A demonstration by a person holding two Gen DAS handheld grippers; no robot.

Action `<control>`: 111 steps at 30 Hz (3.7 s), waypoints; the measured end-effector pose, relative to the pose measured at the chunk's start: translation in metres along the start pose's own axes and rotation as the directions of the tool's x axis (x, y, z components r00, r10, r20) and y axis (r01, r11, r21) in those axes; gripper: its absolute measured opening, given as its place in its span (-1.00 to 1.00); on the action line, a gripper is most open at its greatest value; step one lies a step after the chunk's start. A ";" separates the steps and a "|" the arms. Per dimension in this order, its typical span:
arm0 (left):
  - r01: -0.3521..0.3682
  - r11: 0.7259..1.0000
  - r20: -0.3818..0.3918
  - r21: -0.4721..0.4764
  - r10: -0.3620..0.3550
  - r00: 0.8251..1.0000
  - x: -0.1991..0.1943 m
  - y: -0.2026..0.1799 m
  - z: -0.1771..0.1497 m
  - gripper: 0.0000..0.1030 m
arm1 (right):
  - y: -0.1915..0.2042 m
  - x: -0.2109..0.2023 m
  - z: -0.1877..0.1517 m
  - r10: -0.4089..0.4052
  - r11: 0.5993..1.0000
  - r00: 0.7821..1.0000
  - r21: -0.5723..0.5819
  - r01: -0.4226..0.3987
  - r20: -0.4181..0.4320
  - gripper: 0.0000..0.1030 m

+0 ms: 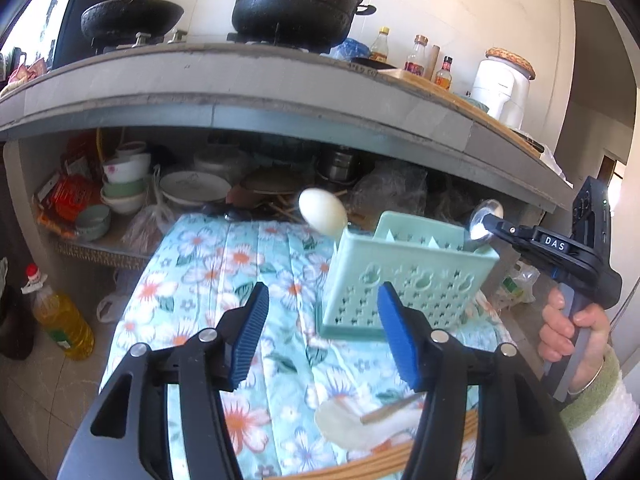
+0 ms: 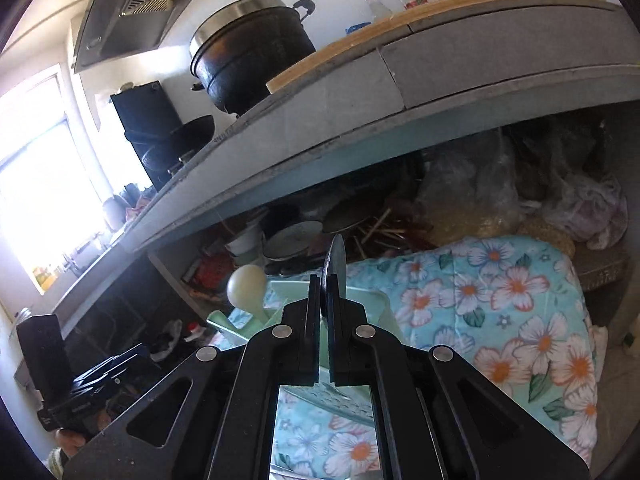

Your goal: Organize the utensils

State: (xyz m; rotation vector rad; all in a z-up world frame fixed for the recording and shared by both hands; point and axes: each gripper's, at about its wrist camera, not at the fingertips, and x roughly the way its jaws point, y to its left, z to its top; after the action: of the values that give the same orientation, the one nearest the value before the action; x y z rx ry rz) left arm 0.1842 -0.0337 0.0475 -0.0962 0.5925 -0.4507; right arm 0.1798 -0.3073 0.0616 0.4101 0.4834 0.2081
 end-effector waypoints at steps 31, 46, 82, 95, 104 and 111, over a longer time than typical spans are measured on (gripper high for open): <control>0.077 0.988 -0.085 -0.135 -0.088 0.992 -0.014 0.033 -0.056 0.19 | 0.023 -0.090 -0.082 -0.031 0.994 0.997 0.105 0.038 -0.064 -0.13; 0.172 0.962 -0.204 0.214 -0.128 0.971 0.026 -0.049 -0.068 0.19 | -0.021 -0.095 -0.146 -0.286 0.917 0.921 0.202 0.343 -0.265 0.10; 0.407 0.410 -0.463 0.816 0.043 0.885 0.150 -0.206 -0.105 -0.34 | -0.076 -0.126 -0.153 -0.240 0.882 0.945 0.356 0.308 -0.221 0.10; 0.417 0.409 -0.471 0.812 0.035 0.881 0.148 -0.201 -0.085 -0.77 | -0.075 -0.126 -0.154 -0.220 0.890 0.952 0.355 0.285 -0.212 0.10; 0.370 0.394 -0.431 0.842 0.078 0.899 0.154 -0.193 -0.080 -0.88 | -0.076 -0.124 -0.155 -0.220 0.888 0.950 0.357 0.289 -0.221 0.10; 0.303 0.329 -0.347 0.894 0.080 0.935 0.145 -0.194 -0.083 -0.93 | -0.072 -0.122 -0.155 -0.234 0.890 0.946 0.342 0.302 -0.226 0.10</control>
State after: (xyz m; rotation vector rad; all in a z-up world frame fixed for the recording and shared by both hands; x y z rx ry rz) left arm 0.1700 -0.2675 -0.0549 1.1424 0.5693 -0.9222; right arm 0.0050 -0.3558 -0.0442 0.6945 0.7565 -0.1230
